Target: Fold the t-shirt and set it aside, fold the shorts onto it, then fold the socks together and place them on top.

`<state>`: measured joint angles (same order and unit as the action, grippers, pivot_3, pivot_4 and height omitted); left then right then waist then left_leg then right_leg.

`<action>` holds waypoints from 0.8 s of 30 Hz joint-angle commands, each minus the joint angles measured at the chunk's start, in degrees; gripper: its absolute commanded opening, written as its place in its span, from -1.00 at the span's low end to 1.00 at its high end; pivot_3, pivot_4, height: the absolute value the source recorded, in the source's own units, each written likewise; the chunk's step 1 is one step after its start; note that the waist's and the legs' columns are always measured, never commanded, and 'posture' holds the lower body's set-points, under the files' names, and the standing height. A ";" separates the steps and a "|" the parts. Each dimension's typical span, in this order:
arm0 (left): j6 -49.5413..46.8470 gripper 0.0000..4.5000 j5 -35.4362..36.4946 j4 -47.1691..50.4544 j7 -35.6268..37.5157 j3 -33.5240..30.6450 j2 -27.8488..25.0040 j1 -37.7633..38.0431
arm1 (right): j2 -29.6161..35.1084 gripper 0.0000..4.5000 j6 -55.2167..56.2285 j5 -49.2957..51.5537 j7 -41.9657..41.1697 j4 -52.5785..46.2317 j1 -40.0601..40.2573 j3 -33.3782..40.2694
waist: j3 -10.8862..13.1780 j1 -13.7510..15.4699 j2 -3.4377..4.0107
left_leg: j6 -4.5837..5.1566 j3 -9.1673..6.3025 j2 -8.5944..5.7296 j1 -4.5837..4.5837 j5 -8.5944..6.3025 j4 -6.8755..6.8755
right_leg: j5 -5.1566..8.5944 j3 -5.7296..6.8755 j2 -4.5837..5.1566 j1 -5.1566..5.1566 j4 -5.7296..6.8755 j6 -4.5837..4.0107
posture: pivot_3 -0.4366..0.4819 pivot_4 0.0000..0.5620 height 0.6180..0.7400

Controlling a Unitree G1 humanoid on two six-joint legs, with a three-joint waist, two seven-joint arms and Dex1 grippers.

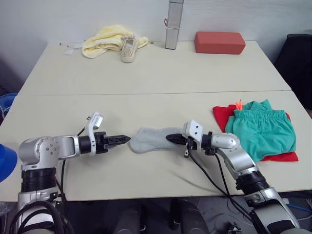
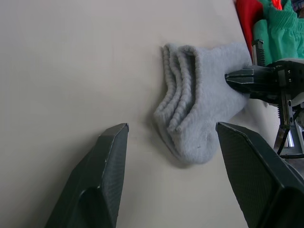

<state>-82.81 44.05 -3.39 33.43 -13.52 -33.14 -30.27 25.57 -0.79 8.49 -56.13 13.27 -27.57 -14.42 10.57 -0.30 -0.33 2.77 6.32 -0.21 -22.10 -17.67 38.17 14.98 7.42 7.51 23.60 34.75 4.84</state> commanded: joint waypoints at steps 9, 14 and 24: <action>0.04 0.37 -2.18 -6.33 2.87 8.04 2.31 -5.80 | -1.03 -1.00 -0.59 -0.73 -0.06 -0.41 0.42 -0.08 | -0.01 0.00 -0.01 | -0.02 0.00 0.00 0.02 0.03 0.00 | 0.02 -0.02 0.01 0.00 0.03 -0.03 | -0.05 -0.47 1.00; 0.06 0.37 -2.47 -8.31 3.73 9.08 3.68 -6.81 | -1.30 -1.00 -0.80 -0.74 0.06 -0.55 0.44 -0.15 | -0.01 0.22 -0.01 | -0.03 -0.01 -0.01 0.02 0.04 0.01 | 0.02 -0.01 0.04 -0.03 0.02 -0.03 | -0.05 -0.47 1.00; 0.37 -0.59 -2.81 -8.55 3.98 8.41 5.13 -6.82 | -1.37 -1.00 -0.86 -1.02 0.09 -0.44 0.29 0.07 | -0.01 0.03 -0.02 | -0.02 -0.02 -0.01 0.02 0.05 0.01 | 0.02 0.00 0.02 -0.01 0.04 -0.04 | -0.05 -0.47 1.00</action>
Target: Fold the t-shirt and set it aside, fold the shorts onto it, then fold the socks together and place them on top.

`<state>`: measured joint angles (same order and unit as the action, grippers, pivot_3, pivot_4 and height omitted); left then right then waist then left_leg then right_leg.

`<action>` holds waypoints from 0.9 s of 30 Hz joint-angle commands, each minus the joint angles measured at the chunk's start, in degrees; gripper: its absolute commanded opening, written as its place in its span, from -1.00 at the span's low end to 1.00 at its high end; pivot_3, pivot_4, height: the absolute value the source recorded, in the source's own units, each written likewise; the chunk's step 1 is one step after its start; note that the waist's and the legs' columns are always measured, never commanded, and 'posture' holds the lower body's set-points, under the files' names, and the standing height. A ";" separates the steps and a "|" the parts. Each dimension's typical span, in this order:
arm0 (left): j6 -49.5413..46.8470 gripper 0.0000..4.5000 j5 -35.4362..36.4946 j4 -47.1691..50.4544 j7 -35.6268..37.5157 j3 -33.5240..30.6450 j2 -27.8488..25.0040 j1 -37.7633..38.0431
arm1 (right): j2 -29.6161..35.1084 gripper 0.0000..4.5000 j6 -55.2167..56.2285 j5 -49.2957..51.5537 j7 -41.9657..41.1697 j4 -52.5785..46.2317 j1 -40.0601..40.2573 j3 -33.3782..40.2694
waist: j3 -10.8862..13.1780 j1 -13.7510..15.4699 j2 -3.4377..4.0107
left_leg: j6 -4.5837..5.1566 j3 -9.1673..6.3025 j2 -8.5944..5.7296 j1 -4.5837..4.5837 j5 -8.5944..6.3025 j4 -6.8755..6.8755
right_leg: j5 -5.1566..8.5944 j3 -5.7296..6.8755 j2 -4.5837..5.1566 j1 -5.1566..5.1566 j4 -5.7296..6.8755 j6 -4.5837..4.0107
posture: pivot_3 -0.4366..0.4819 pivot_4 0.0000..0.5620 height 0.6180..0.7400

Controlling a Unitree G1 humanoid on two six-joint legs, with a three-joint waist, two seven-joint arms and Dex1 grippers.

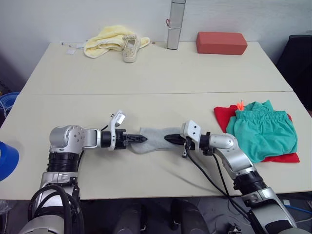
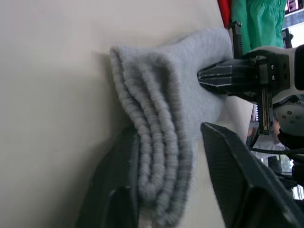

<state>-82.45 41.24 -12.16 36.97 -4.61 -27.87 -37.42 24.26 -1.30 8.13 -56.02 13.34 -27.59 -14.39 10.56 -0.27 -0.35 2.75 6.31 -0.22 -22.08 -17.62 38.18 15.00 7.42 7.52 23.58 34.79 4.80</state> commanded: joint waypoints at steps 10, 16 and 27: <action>0.94 -1.00 0.69 3.14 0.83 -0.97 0.67 -2.03 | 0.01 -1.00 -0.67 -0.88 0.09 -0.85 0.57 -0.06 | 0.00 0.02 0.00 | 0.01 0.00 0.00 0.00 0.01 0.01 | 0.00 0.00 0.01 0.00 0.00 0.00 | -0.05 -0.47 1.00; 0.61 -1.00 0.50 7.14 2.82 5.04 0.42 -6.55 | -0.20 -1.00 -1.12 -1.12 0.56 -1.54 1.21 -0.22 | 0.00 0.04 0.00 | 0.00 0.00 -0.01 -0.01 0.01 0.01 | 0.00 0.00 0.01 -0.01 -0.01 0.00 | -0.05 -0.47 1.00; 5.30 -1.00 -1.37 4.41 4.82 11.02 6.14 -12.61 | -0.79 -1.00 -2.22 -1.19 1.89 -2.97 2.13 -0.58 | 0.00 0.07 0.00 | 0.04 0.02 0.00 -0.01 0.06 0.01 | 0.00 0.00 -0.03 -0.01 0.00 -0.01 | -0.05 -0.47 1.00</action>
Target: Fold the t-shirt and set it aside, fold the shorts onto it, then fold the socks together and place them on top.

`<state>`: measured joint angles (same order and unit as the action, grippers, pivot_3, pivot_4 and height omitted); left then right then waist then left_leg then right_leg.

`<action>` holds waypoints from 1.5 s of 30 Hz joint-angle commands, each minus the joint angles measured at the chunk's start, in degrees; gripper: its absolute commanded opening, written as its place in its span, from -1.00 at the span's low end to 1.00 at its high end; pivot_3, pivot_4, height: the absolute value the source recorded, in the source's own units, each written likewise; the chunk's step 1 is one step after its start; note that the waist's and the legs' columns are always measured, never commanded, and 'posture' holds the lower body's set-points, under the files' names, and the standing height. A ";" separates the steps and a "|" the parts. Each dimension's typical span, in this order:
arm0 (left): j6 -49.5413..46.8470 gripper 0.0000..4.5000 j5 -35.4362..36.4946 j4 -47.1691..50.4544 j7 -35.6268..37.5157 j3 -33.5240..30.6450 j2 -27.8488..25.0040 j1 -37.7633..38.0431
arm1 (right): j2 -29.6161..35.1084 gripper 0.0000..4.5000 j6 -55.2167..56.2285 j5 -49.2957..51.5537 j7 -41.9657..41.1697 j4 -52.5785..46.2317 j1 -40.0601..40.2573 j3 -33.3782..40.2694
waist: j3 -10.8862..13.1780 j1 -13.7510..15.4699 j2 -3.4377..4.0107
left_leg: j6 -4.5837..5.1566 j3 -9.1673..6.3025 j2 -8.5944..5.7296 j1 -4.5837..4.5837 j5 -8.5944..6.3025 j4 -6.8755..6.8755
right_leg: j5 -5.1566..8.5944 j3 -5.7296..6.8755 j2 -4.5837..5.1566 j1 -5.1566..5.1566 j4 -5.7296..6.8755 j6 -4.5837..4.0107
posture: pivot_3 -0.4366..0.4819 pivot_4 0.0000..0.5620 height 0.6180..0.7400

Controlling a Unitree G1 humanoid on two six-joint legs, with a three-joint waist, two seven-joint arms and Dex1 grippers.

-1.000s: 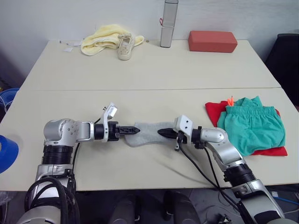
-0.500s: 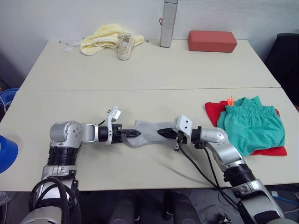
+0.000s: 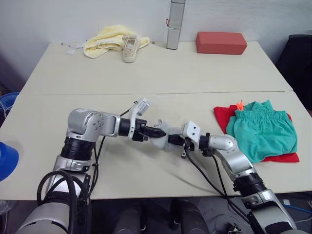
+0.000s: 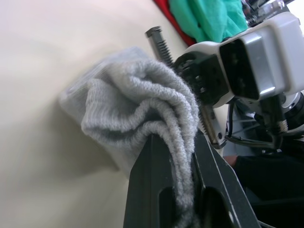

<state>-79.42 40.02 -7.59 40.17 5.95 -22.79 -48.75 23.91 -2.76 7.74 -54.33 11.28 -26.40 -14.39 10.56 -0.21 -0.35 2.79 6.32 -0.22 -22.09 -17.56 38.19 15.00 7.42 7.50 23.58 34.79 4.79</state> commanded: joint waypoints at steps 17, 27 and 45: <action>23.15 0.79 -2.79 2.91 12.39 1.74 0.88 5.38 | 1.35 -1.00 -2.72 1.96 -1.82 -6.54 2.19 1.22 | 0.00 0.00 0.00 | -0.01 -0.01 0.01 -0.02 0.04 0.00 | 0.01 0.01 0.00 0.02 -0.02 -0.02 | -0.05 -0.47 1.00; 36.49 0.79 -10.08 0.69 17.55 6.88 1.39 7.06 | 6.27 -1.00 -6.22 5.10 -0.16 -14.35 7.84 7.92 | 0.00 0.27 0.00 | 0.04 -0.04 -0.01 -0.09 0.06 0.02 | 0.01 0.08 0.05 0.01 -0.06 -0.02 | -0.05 -0.47 1.00; 53.72 0.79 -8.65 3.33 23.54 0.82 7.88 11.56 | 10.35 -1.00 -12.74 16.57 5.43 -27.55 29.41 26.12 | 0.01 1.55 0.01 | 0.13 -0.05 0.02 -0.10 0.02 0.01 | 0.01 0.11 0.09 0.03 -0.31 -0.03 | -0.05 -0.47 1.00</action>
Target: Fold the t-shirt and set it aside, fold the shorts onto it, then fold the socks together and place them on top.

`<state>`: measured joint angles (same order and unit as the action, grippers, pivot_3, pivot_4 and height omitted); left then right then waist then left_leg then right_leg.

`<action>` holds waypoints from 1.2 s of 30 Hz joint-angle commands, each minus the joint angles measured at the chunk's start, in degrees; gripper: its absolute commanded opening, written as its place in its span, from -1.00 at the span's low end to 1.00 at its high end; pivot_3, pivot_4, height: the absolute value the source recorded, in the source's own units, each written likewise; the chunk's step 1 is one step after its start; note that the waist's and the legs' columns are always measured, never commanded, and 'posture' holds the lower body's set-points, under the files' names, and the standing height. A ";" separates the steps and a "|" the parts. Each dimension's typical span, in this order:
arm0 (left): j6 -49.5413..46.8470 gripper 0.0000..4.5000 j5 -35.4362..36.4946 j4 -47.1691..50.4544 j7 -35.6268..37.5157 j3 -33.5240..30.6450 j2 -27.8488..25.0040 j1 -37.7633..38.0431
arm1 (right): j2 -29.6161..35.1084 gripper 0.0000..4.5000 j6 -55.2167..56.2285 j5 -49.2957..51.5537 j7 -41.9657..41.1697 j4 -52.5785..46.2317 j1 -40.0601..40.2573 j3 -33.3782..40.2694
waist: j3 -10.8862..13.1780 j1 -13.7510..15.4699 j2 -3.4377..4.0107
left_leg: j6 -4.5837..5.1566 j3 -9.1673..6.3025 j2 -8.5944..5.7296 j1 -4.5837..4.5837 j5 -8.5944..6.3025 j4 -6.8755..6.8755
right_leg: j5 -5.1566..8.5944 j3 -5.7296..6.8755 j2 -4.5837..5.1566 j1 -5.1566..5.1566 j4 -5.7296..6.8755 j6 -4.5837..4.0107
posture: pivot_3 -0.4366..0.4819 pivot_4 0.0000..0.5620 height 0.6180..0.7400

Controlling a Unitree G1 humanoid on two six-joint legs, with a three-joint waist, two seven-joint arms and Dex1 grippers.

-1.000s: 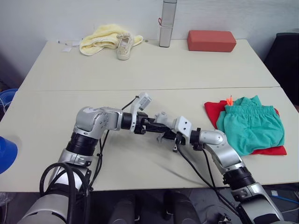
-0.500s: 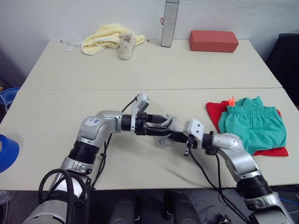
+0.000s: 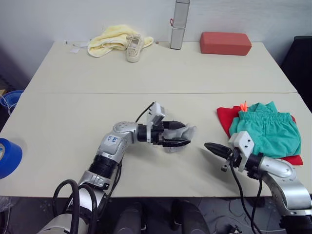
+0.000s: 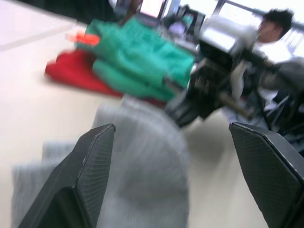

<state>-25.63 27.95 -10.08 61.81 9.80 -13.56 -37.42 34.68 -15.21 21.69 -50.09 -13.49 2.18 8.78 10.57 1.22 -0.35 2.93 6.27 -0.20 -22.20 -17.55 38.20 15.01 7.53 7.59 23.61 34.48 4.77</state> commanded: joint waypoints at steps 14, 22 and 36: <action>12.49 -0.94 -12.15 -9.30 -6.46 2.71 3.63 -2.37 | -5.54 -1.00 -12.68 15.28 13.86 -8.76 1.75 9.80 | 0.00 0.70 0.00 | 0.20 -0.07 -0.05 -0.06 -0.10 0.04 | -0.04 0.07 0.04 -0.09 -0.03 0.07 | -0.05 -0.47 1.00; 19.92 -0.99 -21.45 -17.62 -8.43 8.52 5.51 -2.30 | -6.47 -1.00 -18.54 19.63 19.21 -10.50 0.93 11.68 | -0.01 0.29 0.02 | 0.20 -0.03 -0.04 -0.09 -0.12 0.02 | -0.05 0.04 0.04 -0.02 -0.13 0.09 | -0.05 -0.47 1.00; 20.64 -1.00 -11.53 -3.34 0.13 0.24 -1.09 3.45 | 4.18 -0.42 -41.69 38.99 18.73 -0.85 -12.26 11.32 | -0.02 0.09 0.06 | 0.32 -0.07 -0.03 -0.09 -0.19 0.05 | -0.05 0.04 0.15 -0.01 -0.14 0.07 | -0.05 -0.47 1.00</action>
<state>-5.18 15.53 -15.24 61.50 10.46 -14.68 -34.44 37.57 -53.88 58.49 -30.21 -14.88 -8.57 20.52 10.56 1.31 -0.29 3.25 6.21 -0.23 -22.28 -17.74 38.24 14.96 7.57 7.74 23.60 34.33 4.84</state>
